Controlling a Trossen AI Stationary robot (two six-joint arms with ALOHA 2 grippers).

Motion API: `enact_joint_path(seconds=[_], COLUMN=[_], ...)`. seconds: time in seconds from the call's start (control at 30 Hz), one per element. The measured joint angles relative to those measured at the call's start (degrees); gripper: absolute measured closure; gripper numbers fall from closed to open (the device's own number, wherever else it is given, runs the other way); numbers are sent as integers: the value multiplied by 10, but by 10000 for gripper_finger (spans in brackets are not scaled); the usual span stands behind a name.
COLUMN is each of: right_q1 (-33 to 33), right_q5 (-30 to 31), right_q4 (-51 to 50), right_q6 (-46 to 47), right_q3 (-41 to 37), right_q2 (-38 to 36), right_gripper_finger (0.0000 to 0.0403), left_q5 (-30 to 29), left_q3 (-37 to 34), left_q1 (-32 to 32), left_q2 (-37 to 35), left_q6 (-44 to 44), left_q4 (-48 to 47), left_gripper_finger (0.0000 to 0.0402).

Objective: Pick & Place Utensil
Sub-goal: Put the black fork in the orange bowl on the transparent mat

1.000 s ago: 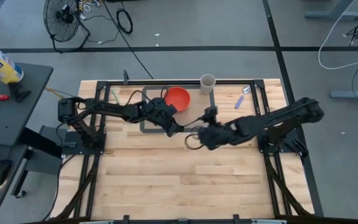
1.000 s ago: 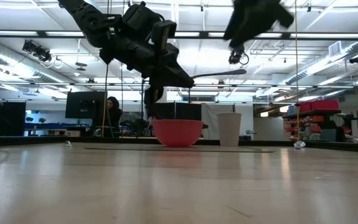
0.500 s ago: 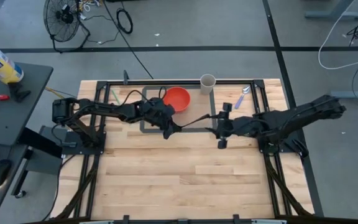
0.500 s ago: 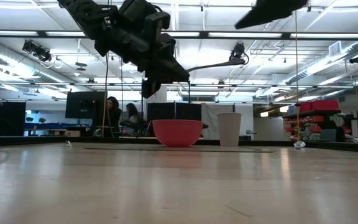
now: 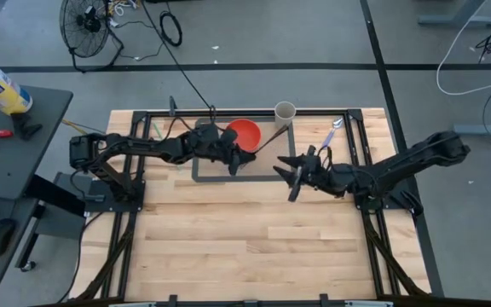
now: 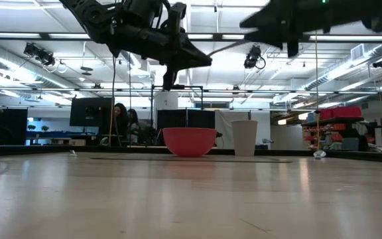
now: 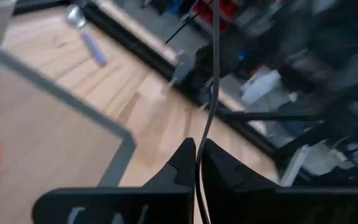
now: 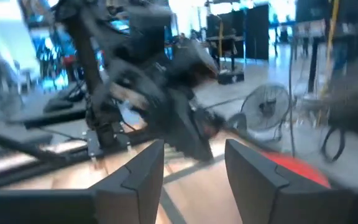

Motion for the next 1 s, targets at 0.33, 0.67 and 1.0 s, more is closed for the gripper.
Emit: enact_joint_path(seconds=[0.33,0.67,1.0], right_q1=[-77,-116,-145], right_q5=[-84,-196,-278], right_q4=[219,160,2], right_q6=[160,109,110], right_q3=[-52,-52,-52], right_q2=[35,20,-46], right_gripper_finger=[239,239,239], left_q5=[7,126,199], left_q3=[0,0,0], left_q1=[-20,2,29], left_q2=[3,-12,-14], left_q6=[-12,-2,58], left_q4=[30,1,-68], left_gripper_finger=[386,387,388])
